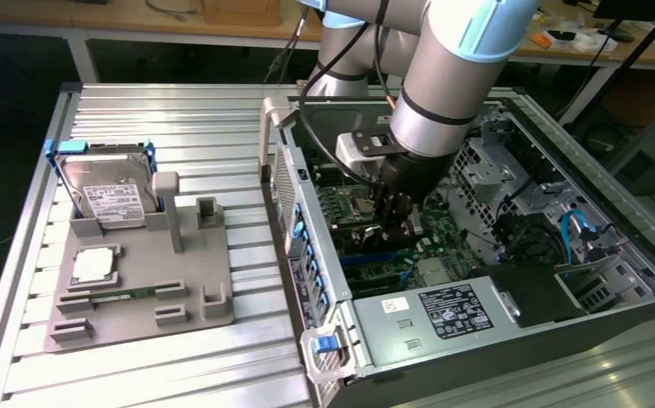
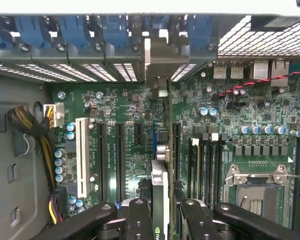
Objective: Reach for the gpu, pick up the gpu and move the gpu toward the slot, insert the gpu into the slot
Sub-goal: 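Insert the gpu into the slot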
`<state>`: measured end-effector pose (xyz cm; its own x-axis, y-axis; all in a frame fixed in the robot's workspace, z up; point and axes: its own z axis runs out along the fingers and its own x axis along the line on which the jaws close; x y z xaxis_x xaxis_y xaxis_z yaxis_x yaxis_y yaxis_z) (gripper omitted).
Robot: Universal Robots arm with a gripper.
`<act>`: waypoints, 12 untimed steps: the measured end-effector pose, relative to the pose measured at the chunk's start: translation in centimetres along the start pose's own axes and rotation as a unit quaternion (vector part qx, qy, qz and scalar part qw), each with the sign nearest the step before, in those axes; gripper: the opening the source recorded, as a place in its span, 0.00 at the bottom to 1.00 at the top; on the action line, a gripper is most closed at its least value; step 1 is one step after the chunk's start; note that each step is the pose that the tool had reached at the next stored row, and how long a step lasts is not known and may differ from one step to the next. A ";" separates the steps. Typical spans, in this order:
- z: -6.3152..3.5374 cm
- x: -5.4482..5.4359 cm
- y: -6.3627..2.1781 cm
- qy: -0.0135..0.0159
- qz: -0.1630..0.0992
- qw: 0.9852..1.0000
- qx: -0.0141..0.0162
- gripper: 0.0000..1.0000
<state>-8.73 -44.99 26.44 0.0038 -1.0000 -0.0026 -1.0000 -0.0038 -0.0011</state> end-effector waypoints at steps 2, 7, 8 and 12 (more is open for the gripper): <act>0.01 0.0 0.09 -0.001 0.000 1.000 -0.001 0.27; 0.03 0.0 0.19 -0.003 0.000 1.000 -0.005 0.27; 0.04 0.1 0.19 -0.004 0.000 1.000 -0.007 0.27; 0.14 0.2 0.20 -0.005 0.001 1.000 -0.019 0.27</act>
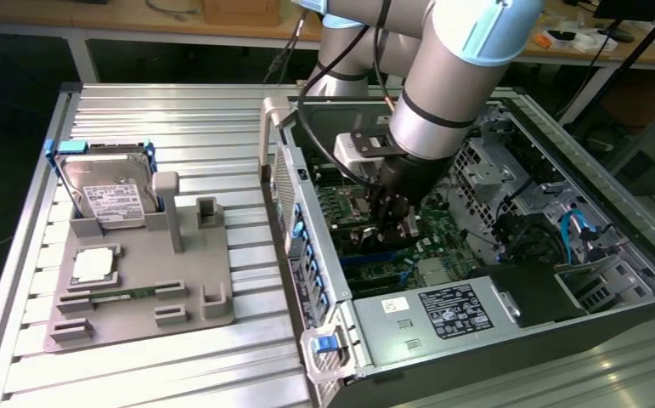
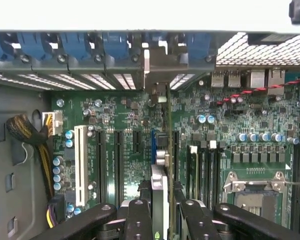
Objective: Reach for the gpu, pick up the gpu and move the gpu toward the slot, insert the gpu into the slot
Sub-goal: 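Insert the gpu into the slot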
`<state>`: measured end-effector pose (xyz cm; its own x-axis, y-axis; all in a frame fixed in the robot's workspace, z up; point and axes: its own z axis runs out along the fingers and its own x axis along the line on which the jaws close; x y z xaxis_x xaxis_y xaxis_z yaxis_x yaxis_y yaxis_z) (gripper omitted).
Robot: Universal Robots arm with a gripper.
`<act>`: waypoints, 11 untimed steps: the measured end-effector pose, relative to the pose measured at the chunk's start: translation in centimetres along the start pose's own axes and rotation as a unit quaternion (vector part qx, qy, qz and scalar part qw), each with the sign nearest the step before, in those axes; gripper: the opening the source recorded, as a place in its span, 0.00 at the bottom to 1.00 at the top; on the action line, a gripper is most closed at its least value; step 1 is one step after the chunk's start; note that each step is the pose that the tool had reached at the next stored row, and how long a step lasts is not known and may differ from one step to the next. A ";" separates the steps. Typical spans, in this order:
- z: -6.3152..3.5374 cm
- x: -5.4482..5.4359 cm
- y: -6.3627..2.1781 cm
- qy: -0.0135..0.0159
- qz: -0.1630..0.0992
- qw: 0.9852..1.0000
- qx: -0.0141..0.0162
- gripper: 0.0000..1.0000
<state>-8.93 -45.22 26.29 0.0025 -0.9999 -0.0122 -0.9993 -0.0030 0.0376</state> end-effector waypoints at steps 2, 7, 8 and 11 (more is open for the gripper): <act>0.08 0.1 -0.01 0.000 0.000 1.000 -0.008 0.27; 0.18 0.1 0.00 0.000 0.001 1.000 -0.015 0.27; 0.19 0.1 0.00 0.000 0.001 1.000 -0.015 0.27; 0.19 0.1 -0.01 0.000 0.001 1.000 -0.015 0.27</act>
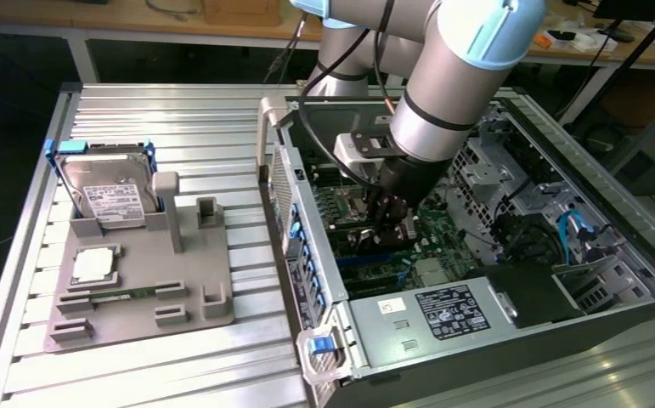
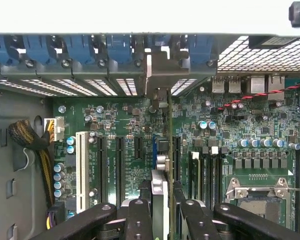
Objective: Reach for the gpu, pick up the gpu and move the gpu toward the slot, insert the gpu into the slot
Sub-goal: 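Insert the gpu into the slot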
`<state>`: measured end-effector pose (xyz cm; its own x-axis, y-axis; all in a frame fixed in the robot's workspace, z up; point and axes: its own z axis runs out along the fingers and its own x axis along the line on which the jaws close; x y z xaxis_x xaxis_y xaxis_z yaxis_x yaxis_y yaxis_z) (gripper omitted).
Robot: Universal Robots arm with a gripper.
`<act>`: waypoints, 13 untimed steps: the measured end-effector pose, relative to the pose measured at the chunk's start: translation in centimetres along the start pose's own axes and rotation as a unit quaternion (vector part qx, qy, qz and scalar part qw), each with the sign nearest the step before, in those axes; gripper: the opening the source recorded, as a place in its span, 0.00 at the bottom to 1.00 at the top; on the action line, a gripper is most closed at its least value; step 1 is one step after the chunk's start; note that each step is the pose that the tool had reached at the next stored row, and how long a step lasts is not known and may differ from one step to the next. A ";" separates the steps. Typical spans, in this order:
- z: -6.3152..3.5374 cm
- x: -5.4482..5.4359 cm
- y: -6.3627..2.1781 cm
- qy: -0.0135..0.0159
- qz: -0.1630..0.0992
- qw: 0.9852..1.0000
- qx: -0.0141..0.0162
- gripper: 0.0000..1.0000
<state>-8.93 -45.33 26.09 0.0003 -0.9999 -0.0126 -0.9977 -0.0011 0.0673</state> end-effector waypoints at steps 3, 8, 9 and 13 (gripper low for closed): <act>-0.21 0.0 0.02 0.000 0.000 1.000 0.000 0.27; -0.48 0.0 0.03 0.000 0.000 1.000 0.000 0.27; -0.52 0.0 0.04 0.000 0.000 1.000 0.000 0.27; -0.56 0.0 0.03 0.000 0.000 1.000 0.000 0.27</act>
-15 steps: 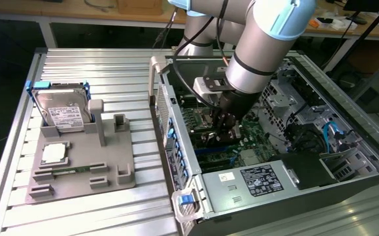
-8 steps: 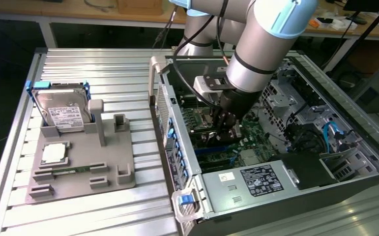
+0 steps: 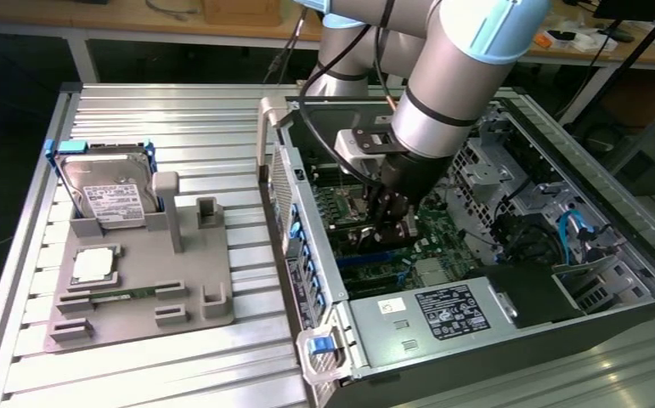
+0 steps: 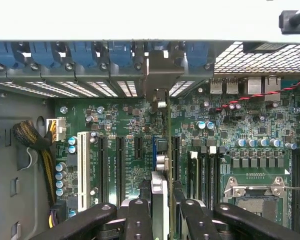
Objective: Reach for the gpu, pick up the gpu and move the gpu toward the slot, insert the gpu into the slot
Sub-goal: 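Insert the gpu into the slot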
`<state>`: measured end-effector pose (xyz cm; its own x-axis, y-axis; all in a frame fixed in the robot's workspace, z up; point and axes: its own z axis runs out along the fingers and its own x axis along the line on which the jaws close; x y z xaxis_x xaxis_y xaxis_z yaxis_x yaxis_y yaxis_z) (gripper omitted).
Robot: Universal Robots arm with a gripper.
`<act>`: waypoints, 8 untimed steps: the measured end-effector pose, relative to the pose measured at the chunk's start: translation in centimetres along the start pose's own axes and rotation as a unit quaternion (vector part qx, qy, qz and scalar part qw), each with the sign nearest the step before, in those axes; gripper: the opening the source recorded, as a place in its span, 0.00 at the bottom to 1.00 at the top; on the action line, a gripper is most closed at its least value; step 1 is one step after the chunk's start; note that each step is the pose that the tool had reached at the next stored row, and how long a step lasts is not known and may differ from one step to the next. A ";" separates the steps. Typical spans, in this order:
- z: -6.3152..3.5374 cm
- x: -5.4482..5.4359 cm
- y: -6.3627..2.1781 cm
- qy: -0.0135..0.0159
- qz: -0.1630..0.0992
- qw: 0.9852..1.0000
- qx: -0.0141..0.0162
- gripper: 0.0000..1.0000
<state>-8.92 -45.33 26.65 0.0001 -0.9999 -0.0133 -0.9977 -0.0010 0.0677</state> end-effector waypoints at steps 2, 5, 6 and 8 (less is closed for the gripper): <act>-0.01 0.0 -0.03 0.000 0.000 1.000 -0.002 0.27; 0.11 0.0 -0.19 -0.001 0.000 1.000 -0.013 0.27; 0.22 0.0 -0.21 -0.001 0.000 1.000 -0.015 0.27; 0.51 0.0 -0.25 -0.001 0.000 1.000 -0.018 0.27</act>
<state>-8.71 -45.33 26.13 -0.0009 -0.9999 -0.0161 -0.9946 -0.0008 0.1037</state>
